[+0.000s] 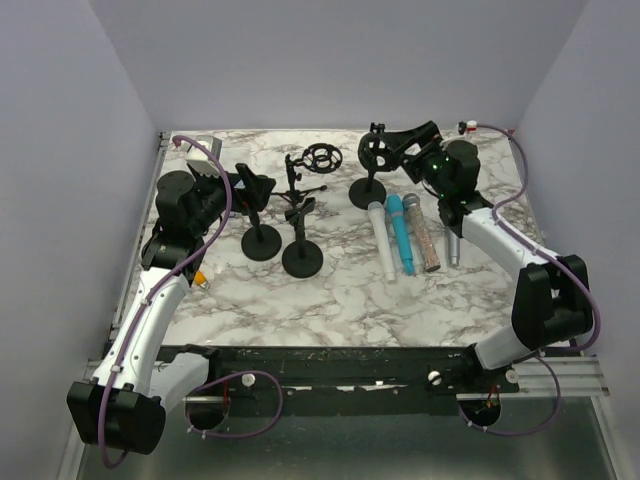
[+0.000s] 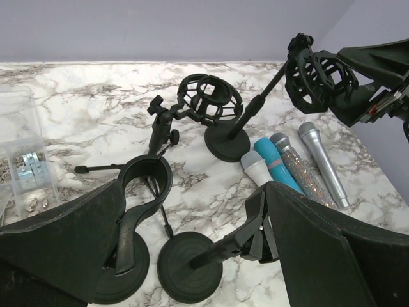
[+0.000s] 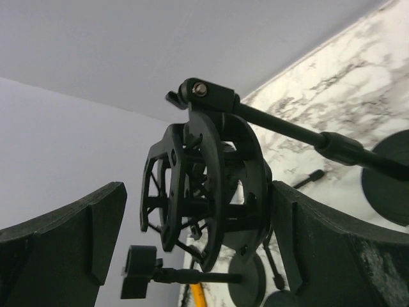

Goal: Remove the microphone from the stand

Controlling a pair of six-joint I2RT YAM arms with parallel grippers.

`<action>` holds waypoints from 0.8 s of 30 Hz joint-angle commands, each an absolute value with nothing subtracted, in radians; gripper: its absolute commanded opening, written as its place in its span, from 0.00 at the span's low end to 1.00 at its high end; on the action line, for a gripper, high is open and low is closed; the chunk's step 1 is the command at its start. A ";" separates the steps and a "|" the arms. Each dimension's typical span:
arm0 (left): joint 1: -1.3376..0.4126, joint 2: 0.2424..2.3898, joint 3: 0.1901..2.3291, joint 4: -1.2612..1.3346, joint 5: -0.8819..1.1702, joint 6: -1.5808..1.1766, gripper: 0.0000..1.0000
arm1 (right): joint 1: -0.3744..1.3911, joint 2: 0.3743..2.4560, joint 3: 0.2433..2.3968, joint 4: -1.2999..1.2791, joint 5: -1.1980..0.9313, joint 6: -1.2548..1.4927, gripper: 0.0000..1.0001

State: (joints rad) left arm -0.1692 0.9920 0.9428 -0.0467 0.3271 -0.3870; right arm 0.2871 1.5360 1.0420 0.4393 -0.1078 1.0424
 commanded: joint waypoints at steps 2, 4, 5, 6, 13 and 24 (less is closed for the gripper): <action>-0.163 0.996 0.966 -0.025 0.360 -0.397 0.98 | 0.178 1.526 1.133 0.279 -0.229 0.934 1.00; -0.163 0.997 0.967 -0.024 0.362 -0.397 0.99 | 0.156 1.543 1.162 0.258 -0.286 0.896 1.00; -0.163 0.998 0.966 -0.023 0.362 -0.398 0.98 | 0.149 1.553 1.178 0.254 -0.318 0.876 1.00; -0.163 0.999 0.966 -0.024 0.362 -0.399 0.98 | 0.142 1.560 1.190 0.256 -0.355 0.861 1.00; -0.163 1.008 0.968 -0.024 0.367 -0.400 0.98 | 0.060 1.681 1.391 0.217 -0.561 0.800 1.00; -0.163 1.022 0.971 -0.028 0.369 -0.396 0.98 | 0.037 2.034 1.790 0.186 -0.923 0.776 0.95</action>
State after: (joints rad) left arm -0.1692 1.0115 0.9428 -0.0463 0.3458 -0.3912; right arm 0.0326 1.9636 1.7241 0.2047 -0.7567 0.7769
